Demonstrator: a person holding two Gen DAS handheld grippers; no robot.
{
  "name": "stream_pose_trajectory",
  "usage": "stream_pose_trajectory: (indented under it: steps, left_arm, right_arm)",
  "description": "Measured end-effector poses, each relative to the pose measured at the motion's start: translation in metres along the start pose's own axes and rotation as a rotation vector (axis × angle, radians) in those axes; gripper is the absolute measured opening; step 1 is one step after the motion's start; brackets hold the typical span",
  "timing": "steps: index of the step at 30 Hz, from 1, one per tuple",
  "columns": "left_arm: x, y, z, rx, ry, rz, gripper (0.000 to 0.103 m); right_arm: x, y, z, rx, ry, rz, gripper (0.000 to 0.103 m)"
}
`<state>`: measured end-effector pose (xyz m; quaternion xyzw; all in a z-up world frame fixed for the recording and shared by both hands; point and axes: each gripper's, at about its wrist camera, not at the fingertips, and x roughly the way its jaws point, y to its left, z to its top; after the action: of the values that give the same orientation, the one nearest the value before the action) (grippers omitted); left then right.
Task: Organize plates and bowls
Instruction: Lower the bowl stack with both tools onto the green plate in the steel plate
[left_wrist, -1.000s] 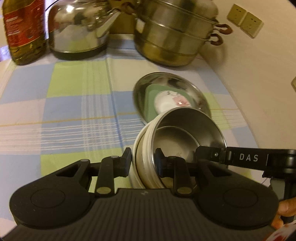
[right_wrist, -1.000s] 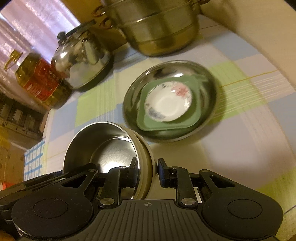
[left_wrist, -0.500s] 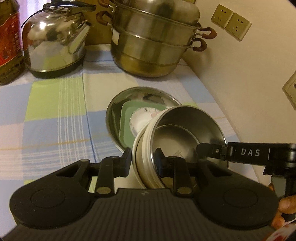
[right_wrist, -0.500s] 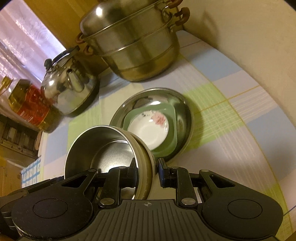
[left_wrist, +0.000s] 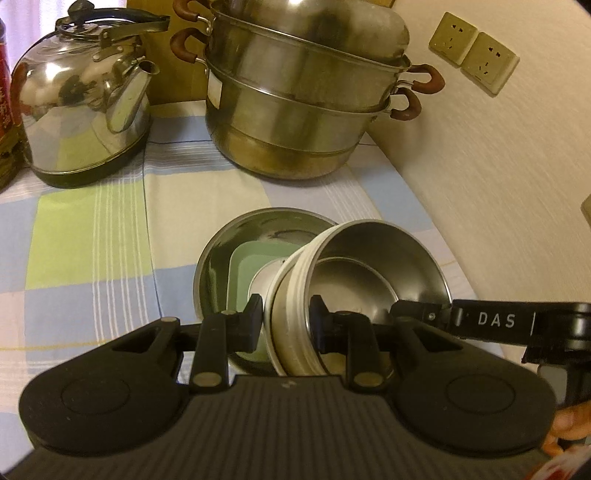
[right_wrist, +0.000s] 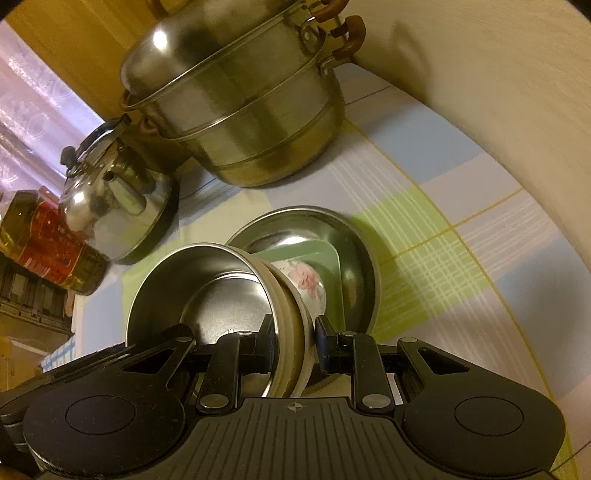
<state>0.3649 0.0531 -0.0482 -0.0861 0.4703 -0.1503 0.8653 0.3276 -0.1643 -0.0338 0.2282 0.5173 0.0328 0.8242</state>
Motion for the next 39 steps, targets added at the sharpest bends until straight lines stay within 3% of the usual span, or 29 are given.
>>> stream_pose_trajectory:
  steps: [18, 39]
  left_arm:
    - [0.055, 0.020, 0.034, -0.058, 0.066, 0.005, 0.023]
    - [0.082, 0.032, 0.033, -0.103, 0.129, 0.007, 0.022]
  right_arm:
    - [0.053, -0.005, 0.031, 0.031, 0.072, -0.051, 0.021]
    - [0.080, -0.008, 0.039, 0.046, 0.135, -0.074, 0.021]
